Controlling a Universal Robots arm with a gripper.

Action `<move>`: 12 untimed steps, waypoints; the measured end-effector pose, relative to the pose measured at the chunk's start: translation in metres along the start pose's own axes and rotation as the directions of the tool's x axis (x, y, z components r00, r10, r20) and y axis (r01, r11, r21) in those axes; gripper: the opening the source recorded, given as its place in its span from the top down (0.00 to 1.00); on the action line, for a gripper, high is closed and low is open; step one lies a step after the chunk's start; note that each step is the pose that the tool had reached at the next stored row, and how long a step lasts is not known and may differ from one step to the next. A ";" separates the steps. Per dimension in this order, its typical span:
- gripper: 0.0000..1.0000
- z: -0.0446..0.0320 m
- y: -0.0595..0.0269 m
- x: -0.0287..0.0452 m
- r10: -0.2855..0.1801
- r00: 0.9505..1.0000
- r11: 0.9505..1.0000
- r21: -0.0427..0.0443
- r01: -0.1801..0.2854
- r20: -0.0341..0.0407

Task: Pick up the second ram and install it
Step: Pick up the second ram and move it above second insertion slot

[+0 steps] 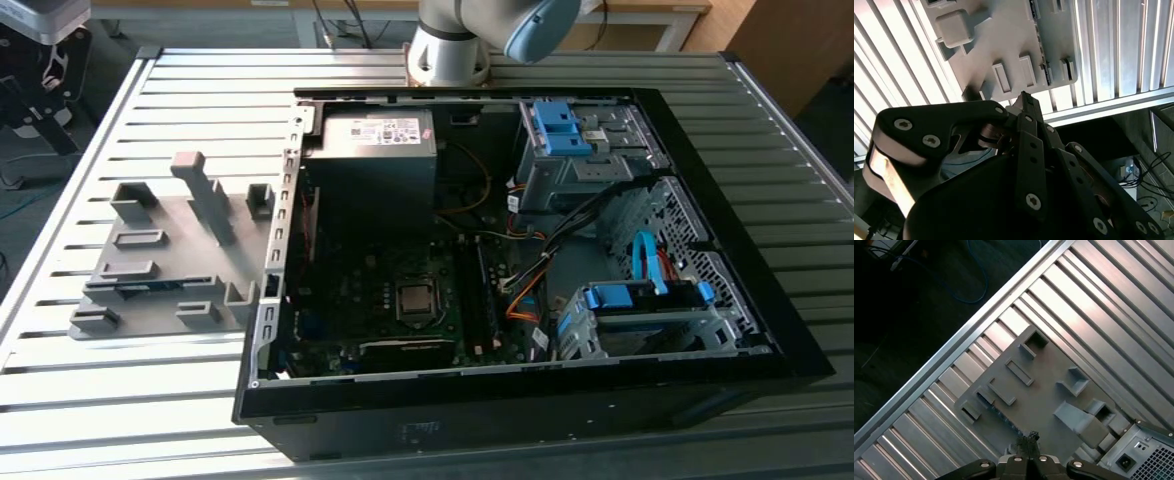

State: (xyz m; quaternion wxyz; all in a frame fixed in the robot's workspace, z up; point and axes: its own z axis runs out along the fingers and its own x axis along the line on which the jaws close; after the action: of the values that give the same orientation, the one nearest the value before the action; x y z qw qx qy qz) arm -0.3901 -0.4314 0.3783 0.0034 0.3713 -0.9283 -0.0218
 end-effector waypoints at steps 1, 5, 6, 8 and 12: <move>0.89 0.0000 0.0000 0.0000 0.000 1.000 1.000 0.000 0.000 0.000; 0.89 0.0000 0.0000 0.0000 0.000 1.000 1.000 -0.001 0.000 0.001; 0.89 0.0000 0.0000 0.0000 0.000 1.000 1.000 -0.001 0.000 0.001; 0.89 0.0000 0.0000 0.0000 0.000 1.000 1.000 -0.001 0.000 0.001; 0.89 0.0000 0.0000 0.0000 -0.013 1.000 1.000 -0.001 0.013 0.001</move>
State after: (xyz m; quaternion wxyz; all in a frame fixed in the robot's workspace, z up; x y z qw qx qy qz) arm -0.3901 -0.4314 0.3782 0.0032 0.3771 -0.9259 -0.0227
